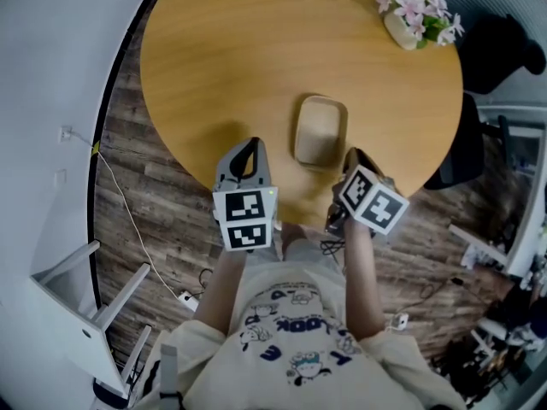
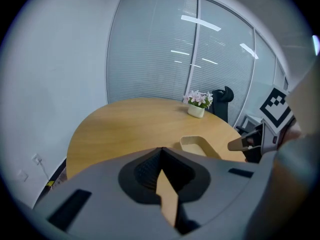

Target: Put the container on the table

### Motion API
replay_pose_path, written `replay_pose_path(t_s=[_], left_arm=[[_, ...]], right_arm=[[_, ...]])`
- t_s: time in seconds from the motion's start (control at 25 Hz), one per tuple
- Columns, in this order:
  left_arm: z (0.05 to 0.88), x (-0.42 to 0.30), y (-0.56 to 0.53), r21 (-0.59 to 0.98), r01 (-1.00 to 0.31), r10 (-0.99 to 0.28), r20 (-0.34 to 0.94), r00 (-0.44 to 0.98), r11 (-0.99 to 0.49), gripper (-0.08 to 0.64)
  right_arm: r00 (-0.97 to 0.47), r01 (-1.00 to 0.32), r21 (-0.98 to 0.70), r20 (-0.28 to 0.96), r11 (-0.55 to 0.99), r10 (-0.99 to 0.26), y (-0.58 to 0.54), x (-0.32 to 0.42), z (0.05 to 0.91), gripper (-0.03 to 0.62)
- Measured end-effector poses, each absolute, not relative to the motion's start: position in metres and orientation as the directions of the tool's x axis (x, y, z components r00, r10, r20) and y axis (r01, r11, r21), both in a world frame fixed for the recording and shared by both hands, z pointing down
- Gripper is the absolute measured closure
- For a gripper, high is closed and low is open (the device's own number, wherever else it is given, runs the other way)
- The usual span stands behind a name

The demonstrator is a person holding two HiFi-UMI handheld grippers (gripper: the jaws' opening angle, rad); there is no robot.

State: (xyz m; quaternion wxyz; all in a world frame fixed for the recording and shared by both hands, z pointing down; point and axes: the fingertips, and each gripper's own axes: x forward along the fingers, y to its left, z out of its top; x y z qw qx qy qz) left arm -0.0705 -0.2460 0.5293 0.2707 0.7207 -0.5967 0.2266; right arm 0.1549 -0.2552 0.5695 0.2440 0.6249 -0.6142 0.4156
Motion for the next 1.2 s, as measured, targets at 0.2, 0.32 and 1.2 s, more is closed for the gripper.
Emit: replay_pose_path(t_s=[0.2,0.32,1.2], left_arm=[[0.494,-0.064,-0.263,0.109,-0.981,-0.792,0.579,0.194,-0.160,0.557],[0.473,-0.061,-0.269,0.105,-0.980,-0.820,0.537,0.198,-0.168,0.557],[0.365,-0.058,-0.288,0.050,-0.983,-0.939,0.290,0.185,-0.178,0.557]], right_arm=[[-0.112,-0.970,-0.226,0.747,-0.092,-0.655,-0.272,0.155,0.535,0.578],[-0.128,-0.969,-0.240,0.699,-0.062,-0.704,-0.279,0.152,0.513,0.580],[-0.223,-0.957,-0.256,0.356,0.135,-0.908,-0.305,0.121,0.381,0.580]])
